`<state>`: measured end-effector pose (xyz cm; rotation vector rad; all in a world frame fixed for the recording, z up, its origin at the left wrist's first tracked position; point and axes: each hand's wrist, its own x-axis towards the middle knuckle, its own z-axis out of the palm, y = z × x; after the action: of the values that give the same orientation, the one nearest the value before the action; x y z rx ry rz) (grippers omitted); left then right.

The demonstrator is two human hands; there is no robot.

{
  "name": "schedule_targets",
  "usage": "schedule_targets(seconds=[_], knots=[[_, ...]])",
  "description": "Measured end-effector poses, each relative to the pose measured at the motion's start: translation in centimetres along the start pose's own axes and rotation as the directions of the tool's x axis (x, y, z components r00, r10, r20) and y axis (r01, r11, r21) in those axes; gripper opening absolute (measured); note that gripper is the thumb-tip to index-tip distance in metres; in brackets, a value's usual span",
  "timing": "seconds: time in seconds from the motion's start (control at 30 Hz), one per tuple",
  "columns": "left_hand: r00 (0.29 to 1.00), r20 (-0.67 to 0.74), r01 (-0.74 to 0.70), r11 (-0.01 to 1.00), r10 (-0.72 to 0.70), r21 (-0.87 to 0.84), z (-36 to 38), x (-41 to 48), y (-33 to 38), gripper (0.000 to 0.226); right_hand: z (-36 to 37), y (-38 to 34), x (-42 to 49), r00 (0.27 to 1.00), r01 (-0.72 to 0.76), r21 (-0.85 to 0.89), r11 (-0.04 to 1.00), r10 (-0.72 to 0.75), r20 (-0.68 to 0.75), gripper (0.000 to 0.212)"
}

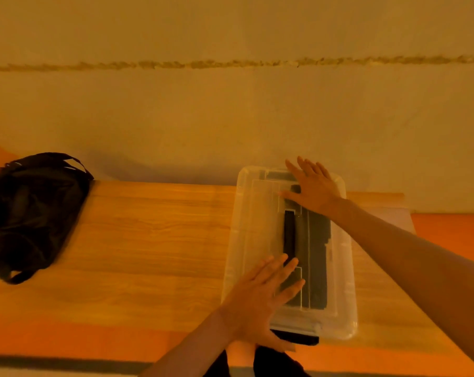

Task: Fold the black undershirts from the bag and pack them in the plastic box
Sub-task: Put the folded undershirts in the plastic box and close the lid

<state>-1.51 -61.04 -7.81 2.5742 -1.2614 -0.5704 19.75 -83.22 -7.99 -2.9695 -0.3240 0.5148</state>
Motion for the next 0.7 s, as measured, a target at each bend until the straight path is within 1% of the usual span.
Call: schedule_targets(seconds=[0.1,0.2,0.3,0.37,0.4,0.5,0.53,0.63,0.7], knots=[[0.998,0.047,-0.046,0.997,0.043,0.062,1.1,-0.5,0.3,0.117,-1.9,0.5,2.1,0.994,0.001,0.046,0.999,-0.006,0.109,0.101],[0.998,0.055,-0.010,0.993,0.003,0.114,1.4,-0.4,0.3,0.117,-2.8,0.5,3.8,0.976,-0.008,0.111,0.994,-0.016,0.219,0.108],[0.997,0.059,0.031,0.989,-0.040,0.148,1.2,0.1,0.3,0.117,-3.3,0.3,5.0,0.955,-0.016,0.112,0.994,-0.018,0.296,0.119],[0.996,0.068,0.043,0.986,-0.054,0.158,1.6,0.1,0.5,0.115,-3.4,0.2,5.3,0.952,-0.040,0.101,0.994,0.007,0.306,0.124],[0.996,0.070,0.047,0.985,-0.059,0.168,1.9,0.0,0.6,0.113,-3.4,0.1,5.5,0.954,-0.045,0.087,0.995,0.017,0.299,0.122],[0.995,0.080,0.038,0.979,-0.055,0.199,1.9,-0.1,1.0,0.113,-3.3,0.2,5.8,0.959,-0.010,0.021,1.000,0.004,0.285,0.109],[0.995,0.080,0.034,0.978,-0.052,0.207,1.8,-0.1,1.0,0.114,-3.2,0.2,5.7,0.957,-0.004,0.029,1.000,-0.004,0.290,0.108],[0.995,0.075,0.042,0.977,-0.059,0.211,1.7,0.0,0.9,0.114,-3.2,0.4,5.6,0.947,-0.045,0.162,0.986,-0.010,0.322,0.112],[0.994,0.079,0.054,0.978,-0.072,0.204,1.8,0.0,0.9,0.113,-3.1,0.4,5.7,0.952,-0.041,0.177,0.983,-0.015,0.304,0.112]])
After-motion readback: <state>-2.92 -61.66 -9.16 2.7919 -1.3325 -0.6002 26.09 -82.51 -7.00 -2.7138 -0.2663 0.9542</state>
